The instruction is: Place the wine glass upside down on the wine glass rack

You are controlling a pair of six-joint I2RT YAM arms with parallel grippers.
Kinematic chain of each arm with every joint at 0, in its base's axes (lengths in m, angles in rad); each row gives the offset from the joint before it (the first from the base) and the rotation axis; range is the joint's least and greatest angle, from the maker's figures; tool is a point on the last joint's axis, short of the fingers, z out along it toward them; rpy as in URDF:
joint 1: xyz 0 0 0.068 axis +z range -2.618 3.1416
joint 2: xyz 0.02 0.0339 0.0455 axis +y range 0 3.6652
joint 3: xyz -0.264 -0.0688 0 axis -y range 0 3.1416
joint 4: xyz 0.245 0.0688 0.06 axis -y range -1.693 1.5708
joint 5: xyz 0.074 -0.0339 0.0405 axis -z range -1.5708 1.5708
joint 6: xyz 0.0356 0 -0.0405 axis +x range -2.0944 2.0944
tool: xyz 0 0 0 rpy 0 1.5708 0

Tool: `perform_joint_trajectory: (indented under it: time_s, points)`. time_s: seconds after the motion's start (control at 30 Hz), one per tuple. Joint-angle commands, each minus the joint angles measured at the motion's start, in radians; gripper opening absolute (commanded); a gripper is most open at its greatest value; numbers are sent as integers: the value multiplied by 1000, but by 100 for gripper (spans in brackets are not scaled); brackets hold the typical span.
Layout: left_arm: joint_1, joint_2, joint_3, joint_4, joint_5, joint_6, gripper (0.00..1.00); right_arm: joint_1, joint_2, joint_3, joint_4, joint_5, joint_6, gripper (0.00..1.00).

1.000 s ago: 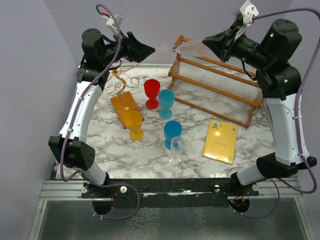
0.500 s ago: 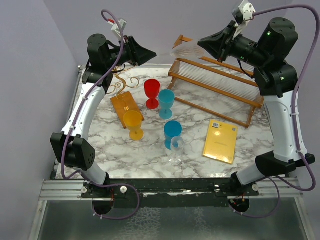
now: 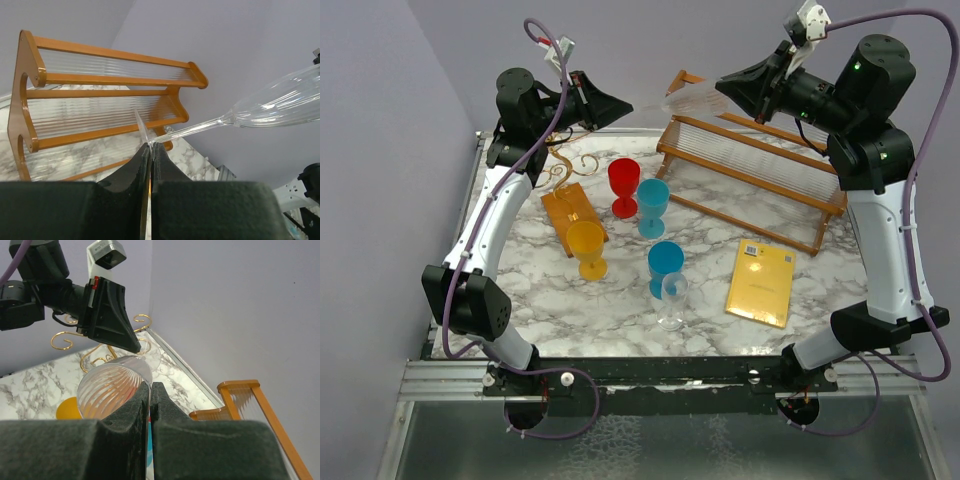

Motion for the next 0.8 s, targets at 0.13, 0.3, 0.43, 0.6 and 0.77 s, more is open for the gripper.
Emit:
perform_joint_trajectory:
  time_s: [0.13, 0.3, 0.43, 0.6, 0.77]
  points:
    - [-9, -2, -1, 18, 0, -19, 0, 7, -9, -20, 42, -7, -2, 1]
    - [-7, -22, 14, -36, -68, 41, 0, 7, -16, -51, 40, 31, -35, 24]
    - [2, -36, 53, -98, -95, 106, 0, 7, -36, -76, 30, 70, -80, 36]
    - [64, -50, 88, -135, -109, 123, 0, 7, -62, -88, 15, 146, -135, 56]
    - [176, -63, 114, -143, -108, 114, 0, 8, -86, -86, -4, 233, -183, 66]
